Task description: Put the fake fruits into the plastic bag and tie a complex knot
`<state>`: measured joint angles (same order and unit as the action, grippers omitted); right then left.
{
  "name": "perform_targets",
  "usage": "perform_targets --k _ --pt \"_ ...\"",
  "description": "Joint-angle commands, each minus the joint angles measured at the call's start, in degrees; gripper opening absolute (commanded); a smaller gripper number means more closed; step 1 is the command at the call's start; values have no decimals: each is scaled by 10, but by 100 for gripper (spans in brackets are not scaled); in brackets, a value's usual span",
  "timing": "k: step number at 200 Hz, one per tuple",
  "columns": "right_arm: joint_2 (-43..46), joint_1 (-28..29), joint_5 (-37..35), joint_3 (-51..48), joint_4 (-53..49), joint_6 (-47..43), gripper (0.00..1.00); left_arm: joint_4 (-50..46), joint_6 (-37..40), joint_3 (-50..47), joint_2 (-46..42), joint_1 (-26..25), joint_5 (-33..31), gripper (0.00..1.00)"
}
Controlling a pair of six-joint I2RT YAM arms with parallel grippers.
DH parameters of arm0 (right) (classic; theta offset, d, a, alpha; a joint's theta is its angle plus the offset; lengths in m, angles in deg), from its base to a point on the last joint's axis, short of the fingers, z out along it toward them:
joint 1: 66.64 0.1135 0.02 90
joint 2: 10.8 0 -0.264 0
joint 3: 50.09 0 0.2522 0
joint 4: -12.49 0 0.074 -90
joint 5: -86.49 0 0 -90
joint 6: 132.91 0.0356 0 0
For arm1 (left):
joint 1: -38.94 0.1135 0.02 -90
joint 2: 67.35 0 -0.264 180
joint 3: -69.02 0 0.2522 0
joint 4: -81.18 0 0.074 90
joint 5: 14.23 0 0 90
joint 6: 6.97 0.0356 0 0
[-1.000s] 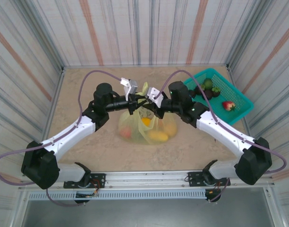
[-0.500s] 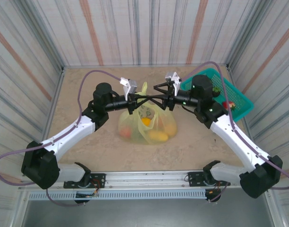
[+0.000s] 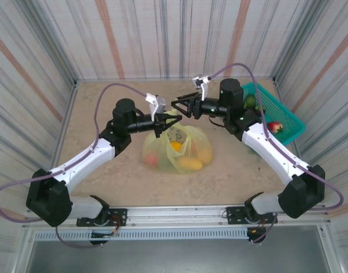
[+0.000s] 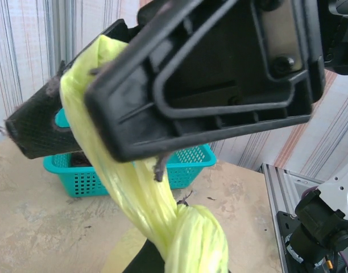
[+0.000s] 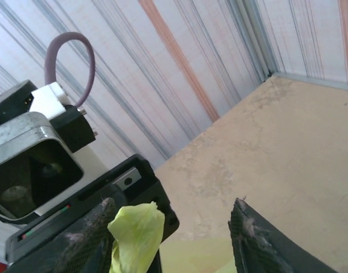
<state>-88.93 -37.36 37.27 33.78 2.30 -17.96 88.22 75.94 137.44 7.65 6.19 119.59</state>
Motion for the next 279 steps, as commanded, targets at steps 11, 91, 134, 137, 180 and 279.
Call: perform_targets --k 11,91,134,137,180,279 --pt "-19 3 22 22 38 43 18 -15 21 16 -5 -5 6 6" --pt "6 -19 2 16 33 41 0 -25 20 10 -9 -5 -8 15" --pt "14 -21 -3 8 35 41 0 -28 21 11 -11 -5 -16 18" --pt "15 -22 -4 8 34 41 0 -29 22 10 -12 -4 -15 18" --pt "31 -42 -11 2 28 36 0 -31 21 8 -15 0 -22 15" --pt "121 -42 61 -57 50 30 0 -37 13 20 -2 5 -56 0"
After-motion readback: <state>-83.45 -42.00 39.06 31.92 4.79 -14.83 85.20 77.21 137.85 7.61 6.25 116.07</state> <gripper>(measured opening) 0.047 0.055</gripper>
